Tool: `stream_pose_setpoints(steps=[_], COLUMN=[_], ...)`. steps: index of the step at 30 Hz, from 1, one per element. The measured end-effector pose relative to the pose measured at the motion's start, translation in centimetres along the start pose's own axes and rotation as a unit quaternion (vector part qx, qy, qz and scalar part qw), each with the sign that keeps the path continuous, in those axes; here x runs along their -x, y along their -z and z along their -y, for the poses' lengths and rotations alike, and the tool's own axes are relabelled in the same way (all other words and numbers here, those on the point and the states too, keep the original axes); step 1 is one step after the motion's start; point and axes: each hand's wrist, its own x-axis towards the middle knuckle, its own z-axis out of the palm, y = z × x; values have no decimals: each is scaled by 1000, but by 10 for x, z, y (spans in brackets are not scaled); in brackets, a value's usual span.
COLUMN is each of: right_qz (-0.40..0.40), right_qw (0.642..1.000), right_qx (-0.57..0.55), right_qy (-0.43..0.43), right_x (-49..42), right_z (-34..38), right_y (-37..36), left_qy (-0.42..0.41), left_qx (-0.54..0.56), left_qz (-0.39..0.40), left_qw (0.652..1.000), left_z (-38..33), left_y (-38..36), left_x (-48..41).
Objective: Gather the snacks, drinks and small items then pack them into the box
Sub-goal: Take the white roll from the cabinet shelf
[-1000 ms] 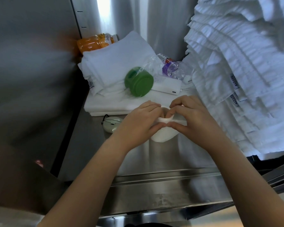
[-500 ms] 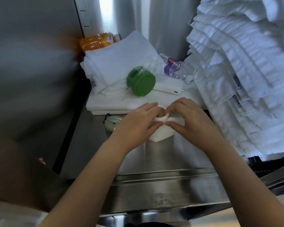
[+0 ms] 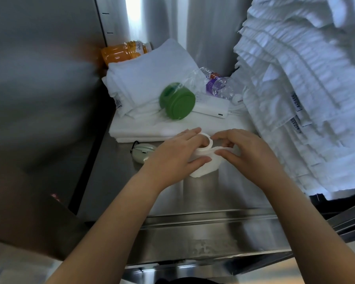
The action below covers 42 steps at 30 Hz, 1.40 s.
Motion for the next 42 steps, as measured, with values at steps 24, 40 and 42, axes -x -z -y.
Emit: stream_pose_setpoints(steps=[24, 40, 42], right_qz=[-14, -2, 1], right_qw=[997, 999, 999], right_qx=[47, -36, -39], right_qy=[54, 10, 10], right_x=[-9, -6, -8], right_z=[8, 0, -2], right_y=[-6, -9, -8], left_qy=[34, 30, 37], left_qx=[-41, -25, -22], left_qz=[-56, -44, -47], left_qw=[997, 998, 998], left_z=[-5, 3, 1], left_y=[-15, -17, -17], left_x=[5, -2, -3])
